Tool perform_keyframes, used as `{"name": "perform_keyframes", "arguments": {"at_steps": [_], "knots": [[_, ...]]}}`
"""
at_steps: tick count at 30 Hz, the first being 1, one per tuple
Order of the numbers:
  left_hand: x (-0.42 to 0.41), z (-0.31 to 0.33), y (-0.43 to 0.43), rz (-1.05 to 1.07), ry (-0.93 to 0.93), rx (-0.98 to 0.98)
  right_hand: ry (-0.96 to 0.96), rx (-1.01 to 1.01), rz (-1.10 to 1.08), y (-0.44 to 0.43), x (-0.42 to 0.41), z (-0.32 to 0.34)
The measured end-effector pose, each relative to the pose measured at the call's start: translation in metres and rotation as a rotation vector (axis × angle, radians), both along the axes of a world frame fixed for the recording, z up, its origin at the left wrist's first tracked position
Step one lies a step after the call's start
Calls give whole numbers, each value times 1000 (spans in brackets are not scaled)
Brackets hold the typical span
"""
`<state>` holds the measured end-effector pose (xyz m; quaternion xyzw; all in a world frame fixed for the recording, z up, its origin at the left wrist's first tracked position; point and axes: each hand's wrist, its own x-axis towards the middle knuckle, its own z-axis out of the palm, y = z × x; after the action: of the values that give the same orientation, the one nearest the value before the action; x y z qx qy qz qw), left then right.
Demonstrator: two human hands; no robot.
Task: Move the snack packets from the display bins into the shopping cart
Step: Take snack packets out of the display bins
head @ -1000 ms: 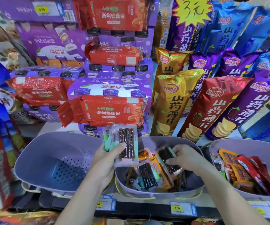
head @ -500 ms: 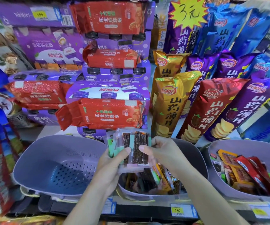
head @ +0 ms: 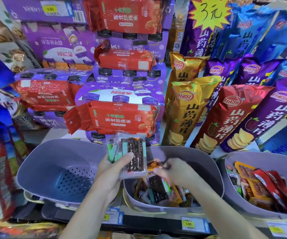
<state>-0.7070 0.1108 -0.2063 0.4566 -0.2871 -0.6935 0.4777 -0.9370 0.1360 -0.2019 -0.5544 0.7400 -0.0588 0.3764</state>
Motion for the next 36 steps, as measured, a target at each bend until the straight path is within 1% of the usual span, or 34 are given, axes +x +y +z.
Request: {"name": "perform_keyframes", "arguments": {"at_steps": [3,5,7,10,14,18,19,24,25,28,31,32,33,34,36], "knots": [[1,-1,0,8,7,6,290,118,175,5,8,-24],[0,-1,1,10,0,11,378,135,195,5,9,-33],[-1,1,1,16,0,14,344,165,177,1,4,-35],[-1,3,2,11,22,13,216,194,108,-1,-8,-37],[-1,5,4,-6,31,14,60,212,-44,4,-25,-36],[-1,7,4,-9,10,12,98,222,-81,3,-43,-23],[-1,7,4,-7,11,13,80,206,-96,4,-49,-16],[-4,7,5,-2,9,16,-107,102,-156,12,-71,19],[-5,8,5,-6,5,15,-176,74,-167,13,-74,26],[-6,8,6,-23,7,12,-497,3,-152,17,-81,47],[-7,8,6,-40,9,6,-907,-79,-141,21,-72,64],[-7,8,7,-46,2,0,-1000,-109,-153,20,-65,66],[-7,7,8,-56,-8,-6,-1042,-134,-166,18,-57,66],[-8,8,9,-66,-15,-8,-1044,-155,-184,16,-48,63],[-10,8,10,-87,-7,1,-990,-175,-223,12,-30,57]]}}
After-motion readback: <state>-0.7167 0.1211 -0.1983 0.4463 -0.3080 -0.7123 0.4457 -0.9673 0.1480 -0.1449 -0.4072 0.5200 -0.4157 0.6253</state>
